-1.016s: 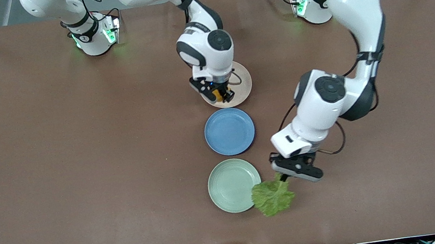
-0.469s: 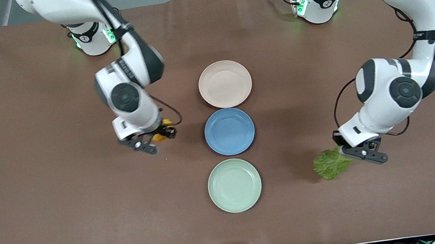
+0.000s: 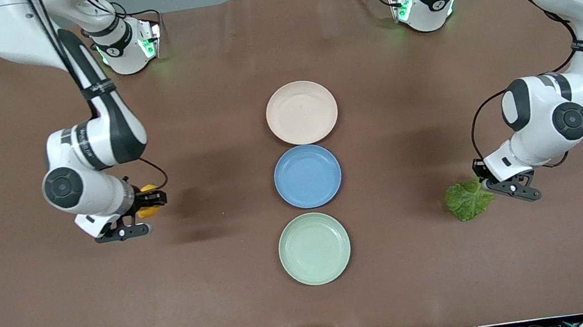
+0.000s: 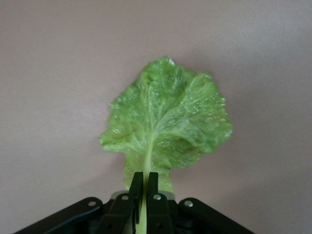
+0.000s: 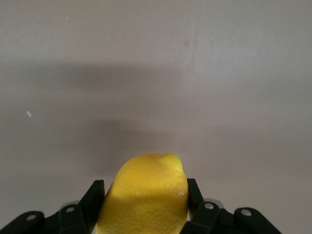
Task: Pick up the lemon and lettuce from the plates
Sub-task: 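Lift the lettuce and lemon off the plates, carrying them outward, then release the lettuce with the left gripper while the right gripper releases the lemon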
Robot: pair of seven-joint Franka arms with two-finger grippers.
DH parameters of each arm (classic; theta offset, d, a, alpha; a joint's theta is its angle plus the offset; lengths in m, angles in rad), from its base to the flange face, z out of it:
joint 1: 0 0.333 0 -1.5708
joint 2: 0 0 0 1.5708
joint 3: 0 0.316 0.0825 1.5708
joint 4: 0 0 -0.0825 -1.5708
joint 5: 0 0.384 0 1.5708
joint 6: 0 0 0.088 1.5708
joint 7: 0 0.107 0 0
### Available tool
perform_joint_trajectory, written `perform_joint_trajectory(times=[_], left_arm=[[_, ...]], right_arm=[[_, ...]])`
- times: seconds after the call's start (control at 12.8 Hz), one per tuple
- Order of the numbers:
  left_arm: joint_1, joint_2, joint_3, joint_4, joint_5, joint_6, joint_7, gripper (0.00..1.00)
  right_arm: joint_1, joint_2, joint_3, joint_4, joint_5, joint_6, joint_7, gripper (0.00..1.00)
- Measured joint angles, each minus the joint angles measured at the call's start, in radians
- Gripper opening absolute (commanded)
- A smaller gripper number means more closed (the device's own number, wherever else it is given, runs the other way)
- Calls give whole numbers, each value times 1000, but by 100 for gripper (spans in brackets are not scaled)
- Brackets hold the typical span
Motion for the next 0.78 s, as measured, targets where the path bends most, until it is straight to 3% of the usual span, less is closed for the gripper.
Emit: perform_joint_trajectory(times=[0.08,0.47,0.78], left_arm=[[-3,8,-3,0,0,6,0,100],[-5,4,-6,24,0,-3,-66,100],[-18,-93,-17,110,0,-203,-239,100]], right_arm=[[-27,4,0,-2,0,19,-97,0],[-100,86,1,-16,-1,208,-329,0],[-101,150,8,-12,-2,297,-448,0]])
